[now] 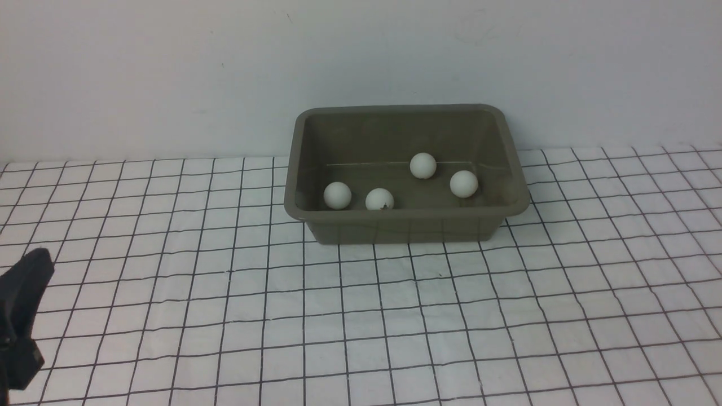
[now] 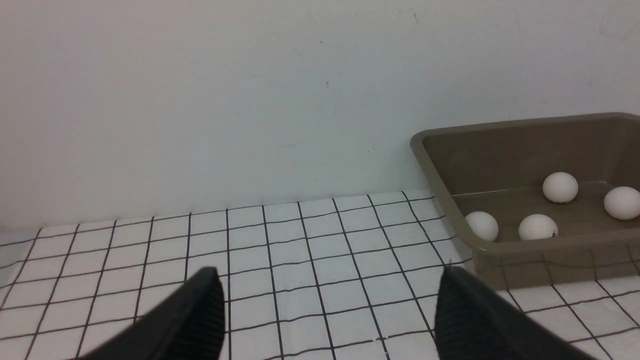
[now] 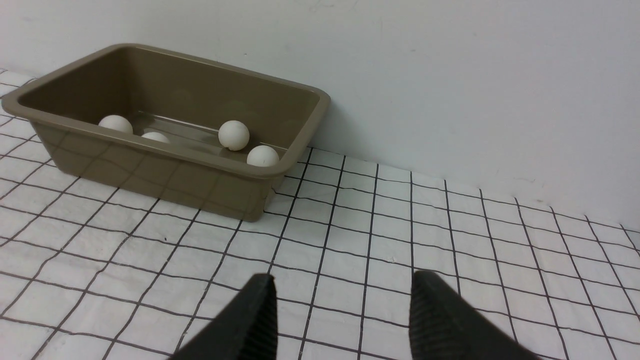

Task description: Put the table tennis balls into the box on the white checkered tablecloth.

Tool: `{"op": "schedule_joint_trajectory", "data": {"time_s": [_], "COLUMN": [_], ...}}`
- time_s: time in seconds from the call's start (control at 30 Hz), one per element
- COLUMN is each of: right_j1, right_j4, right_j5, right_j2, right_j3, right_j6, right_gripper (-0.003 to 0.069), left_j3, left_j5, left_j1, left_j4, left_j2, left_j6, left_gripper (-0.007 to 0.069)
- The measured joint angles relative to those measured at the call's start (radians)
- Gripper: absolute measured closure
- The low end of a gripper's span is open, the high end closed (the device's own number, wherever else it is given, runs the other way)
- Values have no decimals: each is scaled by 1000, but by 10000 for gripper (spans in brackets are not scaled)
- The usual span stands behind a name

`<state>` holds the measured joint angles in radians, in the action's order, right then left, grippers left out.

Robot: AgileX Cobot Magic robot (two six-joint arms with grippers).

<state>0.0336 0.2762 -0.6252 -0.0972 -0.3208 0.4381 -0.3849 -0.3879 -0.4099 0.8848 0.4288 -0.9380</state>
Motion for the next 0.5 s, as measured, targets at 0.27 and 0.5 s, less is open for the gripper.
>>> {"op": "schedule_joint_trajectory", "data": {"time_s": [0.27,0.5], "right_j1": [0,0], "right_j4": [4,4], "right_j5": [0,0], "right_j2": [0,0], "right_j3": [0,0], "right_j6": [0,0], "right_gripper": [321,321], "left_j3": [46,132], "left_j5": [-118,-179], "left_j1": [-91,-121], "left_j4": [-80,-408], "left_j2": [-151,-240], "left_j6": [-11,392], "left_gripper": [114,114]}}
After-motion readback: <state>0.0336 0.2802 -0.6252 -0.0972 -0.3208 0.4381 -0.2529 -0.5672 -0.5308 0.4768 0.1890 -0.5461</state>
